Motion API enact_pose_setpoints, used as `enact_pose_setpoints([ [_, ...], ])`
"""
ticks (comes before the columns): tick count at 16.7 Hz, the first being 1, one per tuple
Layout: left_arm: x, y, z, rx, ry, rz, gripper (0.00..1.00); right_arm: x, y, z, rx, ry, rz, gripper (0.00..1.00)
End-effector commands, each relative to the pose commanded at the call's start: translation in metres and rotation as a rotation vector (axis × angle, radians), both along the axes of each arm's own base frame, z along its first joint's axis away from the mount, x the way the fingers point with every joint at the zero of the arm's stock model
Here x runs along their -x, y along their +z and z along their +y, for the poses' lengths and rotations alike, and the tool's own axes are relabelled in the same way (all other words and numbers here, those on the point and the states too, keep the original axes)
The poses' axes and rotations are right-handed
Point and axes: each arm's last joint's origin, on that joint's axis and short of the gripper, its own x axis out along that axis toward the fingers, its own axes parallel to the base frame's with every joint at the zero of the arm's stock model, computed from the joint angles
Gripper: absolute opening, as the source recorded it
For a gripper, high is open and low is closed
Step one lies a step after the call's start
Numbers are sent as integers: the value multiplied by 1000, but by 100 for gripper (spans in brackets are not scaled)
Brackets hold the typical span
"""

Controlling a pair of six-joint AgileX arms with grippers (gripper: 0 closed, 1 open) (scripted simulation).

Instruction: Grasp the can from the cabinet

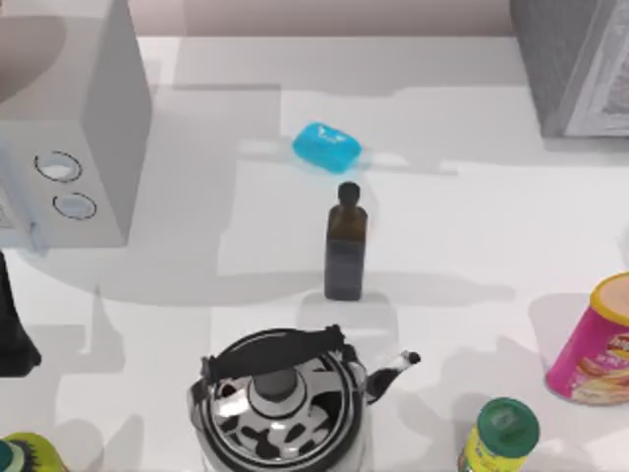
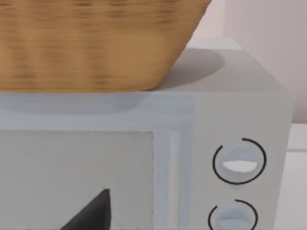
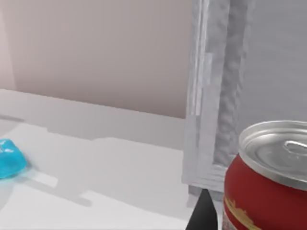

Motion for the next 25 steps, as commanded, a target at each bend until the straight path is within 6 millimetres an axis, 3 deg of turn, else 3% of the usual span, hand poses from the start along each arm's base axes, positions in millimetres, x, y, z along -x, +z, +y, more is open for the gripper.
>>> enact_pose_setpoints([
  [6, 0, 0, 0, 0, 0, 0, 100, -31, -33, -72, -14, 206, -11, 0],
  [12, 0, 0, 0, 0, 0, 0, 100, -21, -97, -136, -42, 372, -41, 0],
  [16, 0, 0, 0, 0, 0, 0, 100, -4, -131, -156, -61, 437, -58, 0],
  [19, 0, 0, 0, 0, 0, 0, 100, 2, -142, -161, -68, 455, -64, 0],
  [23, 0, 0, 0, 0, 0, 0, 100, 2, -142, -161, -68, 455, -64, 0],
  [24, 0, 0, 0, 0, 0, 0, 100, -19, -154, -186, -124, 298, -12, 0],
  [25, 0, 0, 0, 0, 0, 0, 100, -20, -154, -185, -122, 303, -13, 0],
])
